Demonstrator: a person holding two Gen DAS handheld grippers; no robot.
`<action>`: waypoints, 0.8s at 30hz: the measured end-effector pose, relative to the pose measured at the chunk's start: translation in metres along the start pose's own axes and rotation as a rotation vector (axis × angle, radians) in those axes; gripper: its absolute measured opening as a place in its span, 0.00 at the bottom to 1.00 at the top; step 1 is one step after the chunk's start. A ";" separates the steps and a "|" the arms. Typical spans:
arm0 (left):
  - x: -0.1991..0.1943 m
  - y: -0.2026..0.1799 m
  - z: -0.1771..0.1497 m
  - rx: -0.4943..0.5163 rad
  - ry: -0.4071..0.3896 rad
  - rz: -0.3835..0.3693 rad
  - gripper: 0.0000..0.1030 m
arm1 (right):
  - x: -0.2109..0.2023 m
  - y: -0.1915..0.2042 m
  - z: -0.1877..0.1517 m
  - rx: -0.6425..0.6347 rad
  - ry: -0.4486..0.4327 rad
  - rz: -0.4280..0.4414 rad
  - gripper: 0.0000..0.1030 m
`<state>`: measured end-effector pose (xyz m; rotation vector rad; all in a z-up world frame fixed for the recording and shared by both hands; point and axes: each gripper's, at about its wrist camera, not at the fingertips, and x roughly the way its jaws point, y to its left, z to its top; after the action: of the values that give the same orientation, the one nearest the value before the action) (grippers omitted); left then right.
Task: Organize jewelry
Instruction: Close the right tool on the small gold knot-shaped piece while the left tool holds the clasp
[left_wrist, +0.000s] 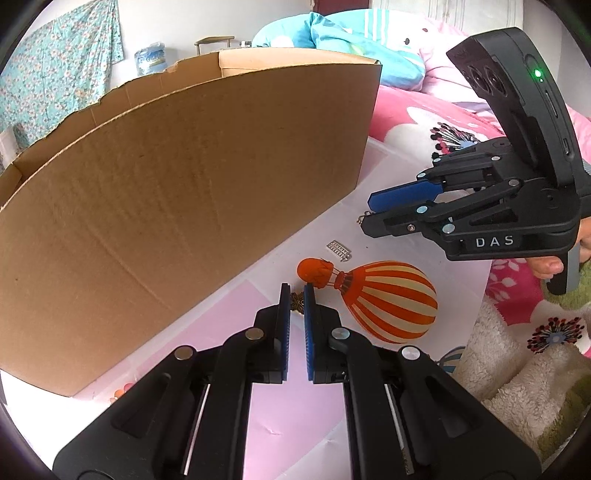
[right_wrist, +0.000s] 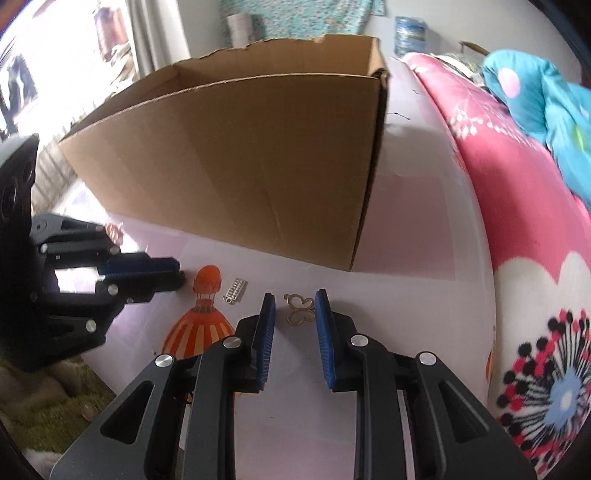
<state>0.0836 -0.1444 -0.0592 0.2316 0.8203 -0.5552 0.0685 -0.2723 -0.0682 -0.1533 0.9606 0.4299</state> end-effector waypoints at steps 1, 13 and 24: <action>0.000 0.000 0.000 0.000 -0.001 0.000 0.06 | 0.000 0.001 0.001 -0.006 0.003 0.000 0.21; -0.001 0.001 -0.001 -0.002 -0.008 -0.003 0.06 | -0.001 -0.001 0.002 0.011 -0.006 0.015 0.13; -0.019 0.006 0.001 -0.021 -0.026 -0.015 0.06 | -0.021 -0.002 0.001 0.047 -0.064 0.033 0.13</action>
<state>0.0770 -0.1322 -0.0443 0.1989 0.8025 -0.5626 0.0598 -0.2803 -0.0508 -0.0811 0.9100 0.4395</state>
